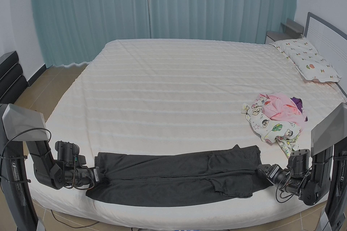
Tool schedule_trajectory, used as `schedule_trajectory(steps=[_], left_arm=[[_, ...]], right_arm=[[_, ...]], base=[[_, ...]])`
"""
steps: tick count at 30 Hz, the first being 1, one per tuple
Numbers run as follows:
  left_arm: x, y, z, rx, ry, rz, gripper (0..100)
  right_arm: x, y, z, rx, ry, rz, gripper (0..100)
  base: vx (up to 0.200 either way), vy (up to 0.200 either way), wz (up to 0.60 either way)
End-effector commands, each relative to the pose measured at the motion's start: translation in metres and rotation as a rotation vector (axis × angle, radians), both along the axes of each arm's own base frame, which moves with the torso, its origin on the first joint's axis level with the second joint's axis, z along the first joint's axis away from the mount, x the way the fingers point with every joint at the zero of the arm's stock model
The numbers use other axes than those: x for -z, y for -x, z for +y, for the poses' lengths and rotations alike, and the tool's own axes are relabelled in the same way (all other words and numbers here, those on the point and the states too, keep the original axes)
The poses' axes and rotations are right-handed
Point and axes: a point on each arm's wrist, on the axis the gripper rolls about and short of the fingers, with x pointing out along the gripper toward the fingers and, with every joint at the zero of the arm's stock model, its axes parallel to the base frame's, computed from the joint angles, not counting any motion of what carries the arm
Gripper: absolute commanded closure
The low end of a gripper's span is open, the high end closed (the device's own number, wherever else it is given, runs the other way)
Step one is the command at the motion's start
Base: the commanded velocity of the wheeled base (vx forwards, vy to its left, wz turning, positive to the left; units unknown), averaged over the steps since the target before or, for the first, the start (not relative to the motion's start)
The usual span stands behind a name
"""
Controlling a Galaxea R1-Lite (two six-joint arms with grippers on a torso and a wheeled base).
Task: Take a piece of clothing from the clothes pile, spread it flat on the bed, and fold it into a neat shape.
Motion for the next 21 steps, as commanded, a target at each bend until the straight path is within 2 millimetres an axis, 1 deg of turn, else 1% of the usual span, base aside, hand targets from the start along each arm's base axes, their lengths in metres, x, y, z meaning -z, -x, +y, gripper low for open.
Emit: schedule_trajectory(steps=[1, 4, 11, 15, 21], left_arm=[[-0.001, 0.000, 0.000, -0.003, 0.003, 0.000, 100], [-0.001, -0.001, 0.000, -0.003, 0.003, -0.005, 100], [-0.004, -0.004, 0.001, -0.013, 0.004, -0.050, 100], [-0.005, -0.005, 0.001, -0.014, 0.004, -0.053, 100], [-0.004, -0.011, 0.001, -0.028, 0.008, -0.063, 100]], right_arm=[[-0.001, -0.001, 0.000, 0.000, -0.002, -0.014, 0], [-0.001, 0.000, 0.000, 0.000, -0.002, -0.012, 0], [-0.001, 0.000, 0.000, 0.000, -0.001, -0.011, 0], [-0.001, 0.000, 0.000, -0.002, -0.001, -0.011, 0], [-0.001, 0.000, 0.000, -0.001, -0.001, -0.012, 0]], base=[[0.000, 0.000, 0.00], [-0.200, 0.000, 0.00], [0.000, 0.000, 0.00], [0.000, 0.000, 0.00], [0.000, 0.000, 0.00]])
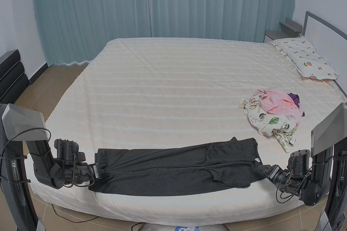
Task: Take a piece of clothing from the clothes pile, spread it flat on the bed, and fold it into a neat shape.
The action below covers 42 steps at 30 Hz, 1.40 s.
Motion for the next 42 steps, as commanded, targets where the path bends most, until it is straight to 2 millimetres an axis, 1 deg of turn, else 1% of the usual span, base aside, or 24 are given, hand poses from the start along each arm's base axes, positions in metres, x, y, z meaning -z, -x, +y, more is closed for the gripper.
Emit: schedule_trajectory(steps=[1, 6, 8, 9, 11, 12, 16, 18, 19, 25, 30, 36, 42], left_arm=[[0.000, -0.004, 0.000, -0.014, 0.005, -0.009, 100], [-0.007, -0.010, 0.000, -0.054, 0.040, -0.031, 100], [-0.020, -0.014, -0.002, -0.096, 0.087, -0.056, 100], [-0.026, -0.014, -0.007, -0.100, 0.106, -0.064, 100], [-0.027, -0.014, -0.010, -0.097, 0.113, -0.066, 100], [-0.030, -0.015, -0.017, -0.095, 0.126, -0.070, 100], [-0.031, -0.018, -0.026, -0.107, 0.100, -0.084, 100], [-0.031, -0.018, -0.026, -0.107, 0.100, -0.084, 100], [-0.033, -0.019, -0.032, -0.103, 0.088, -0.096, 100], [-0.045, -0.016, -0.042, -0.090, 0.071, -0.099, 100], [-0.057, -0.018, -0.057, -0.071, 0.044, -0.092, 100], [-0.060, -0.021, -0.068, -0.037, 0.040, -0.072, 100], [-0.060, -0.019, -0.081, -0.026, 0.065, -0.052, 100]], right_arm=[[-0.002, -0.001, 0.000, 0.001, -0.003, -0.019, 0], [-0.002, -0.002, 0.000, 0.002, -0.004, -0.020, 0], [-0.002, -0.001, 0.000, 0.003, -0.004, -0.022, 0], [-0.002, -0.001, 0.000, 0.003, -0.004, -0.022, 0], [-0.003, -0.001, 0.000, 0.003, -0.004, -0.023, 0], [-0.003, -0.001, 0.000, 0.003, -0.004, -0.026, 0], [-0.004, -0.001, 0.000, 0.004, -0.003, -0.026, 0], [-0.004, -0.001, 0.000, 0.004, -0.003, -0.026, 0], [-0.004, -0.001, 0.000, 0.006, -0.003, -0.026, 0], [-0.004, -0.002, 0.000, 0.002, -0.007, -0.032, 0], [-0.004, -0.002, 0.001, 0.000, -0.008, -0.032, 0], [-0.004, -0.001, 0.000, 0.000, -0.008, -0.030, 0], [-0.003, -0.001, 0.000, -0.001, -0.009, -0.025, 0]], base=[[0.000, 0.000, 0.00], [0.000, 0.000, 0.00], [0.000, 0.000, 0.00], [0.000, 0.000, 0.00], [0.000, 0.000, 0.00], [0.000, 0.000, 0.00], [0.000, 0.000, 0.00], [0.000, 0.000, 0.00], [0.000, 0.000, 0.00], [0.000, 0.000, 0.00], [0.000, 0.000, 0.00], [0.000, 0.000, 0.00], [0.000, -0.200, 0.00]])
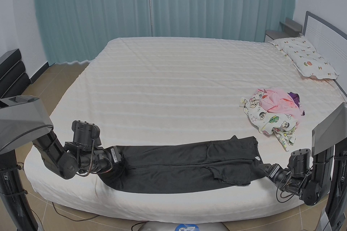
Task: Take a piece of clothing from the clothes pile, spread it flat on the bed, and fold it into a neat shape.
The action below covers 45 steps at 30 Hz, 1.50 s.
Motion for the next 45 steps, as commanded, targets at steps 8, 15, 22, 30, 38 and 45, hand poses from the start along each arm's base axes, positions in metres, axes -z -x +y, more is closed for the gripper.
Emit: schedule_trajectory(steps=[8, 15, 22, 30, 38, 45], left_arm=[[-0.004, 0.001, -0.013, 0.032, 0.011, -0.015, 100], [-0.007, 0.000, -0.022, 0.053, 0.011, -0.017, 100], [-0.017, -0.005, -0.034, 0.073, 0.004, -0.009, 100], [-0.026, -0.006, -0.064, 0.104, 0.038, 0.021, 100], [-0.031, -0.020, -0.085, 0.134, 0.051, 0.006, 100], [-0.026, -0.033, -0.106, 0.138, 0.070, 0.042, 100]], right_arm=[[-0.001, -0.001, 0.000, 0.000, -0.002, -0.016, 0], [-0.001, -0.002, 0.000, 0.001, -0.002, -0.019, 0], [-0.001, -0.001, 0.003, -0.007, 0.002, -0.017, 0], [0.000, -0.002, 0.003, -0.009, 0.002, -0.017, 0], [0.001, -0.001, 0.007, -0.023, 0.005, -0.014, 0], [0.001, -0.001, 0.010, -0.035, 0.005, -0.017, 0]], base=[[0.000, -0.200, 0.00], [0.000, -0.200, 0.00], [0.000, -0.200, 0.00], [0.000, -0.200, 0.00], [0.000, -0.200, 0.00], [0.000, -0.200, 0.00]])
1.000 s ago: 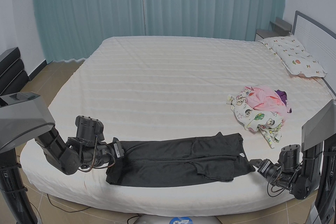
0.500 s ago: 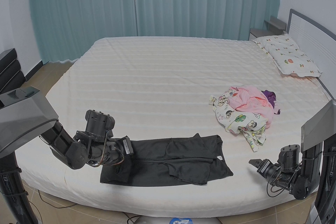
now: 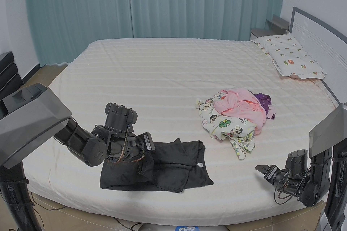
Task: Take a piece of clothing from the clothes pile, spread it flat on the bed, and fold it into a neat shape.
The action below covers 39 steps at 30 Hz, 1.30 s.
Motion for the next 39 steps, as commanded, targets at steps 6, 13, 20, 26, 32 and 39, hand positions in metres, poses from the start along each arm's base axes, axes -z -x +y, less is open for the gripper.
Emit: schedule_trajectory(steps=[6, 13, 20, 26, 32, 39], left_arm=[[0.017, -0.018, -0.032, 0.014, 0.029, 0.032, 100], [0.029, -0.023, -0.039, 0.011, 0.021, 0.047, 100], [0.038, -0.028, -0.040, -0.035, -0.011, 0.034, 0], [0.019, -0.027, -0.040, -0.108, 0.084, 0.037, 0], [-0.006, -0.019, -0.020, -0.159, 0.136, 0.030, 0], [-0.009, -0.006, 0.036, -0.245, 0.165, 0.105, 0]], right_arm=[[-0.001, 0.000, 0.003, -0.012, -0.003, -0.015, 0], [0.000, 0.000, 0.004, -0.015, -0.003, -0.013, 0], [0.000, 0.000, 0.004, -0.016, -0.003, -0.010, 0], [0.000, 0.001, 0.004, -0.016, -0.002, -0.006, 0], [0.000, 0.002, 0.004, -0.017, -0.002, -0.004, 0], [0.001, 0.002, 0.004, -0.016, -0.003, -0.003, 0]], base=[[0.000, -0.200, 0.00], [0.000, -0.029, 0.00], [0.000, 0.000, 0.00], [0.000, 0.000, 0.00], [0.000, 0.000, 0.00], [0.000, 0.000, 0.00]])
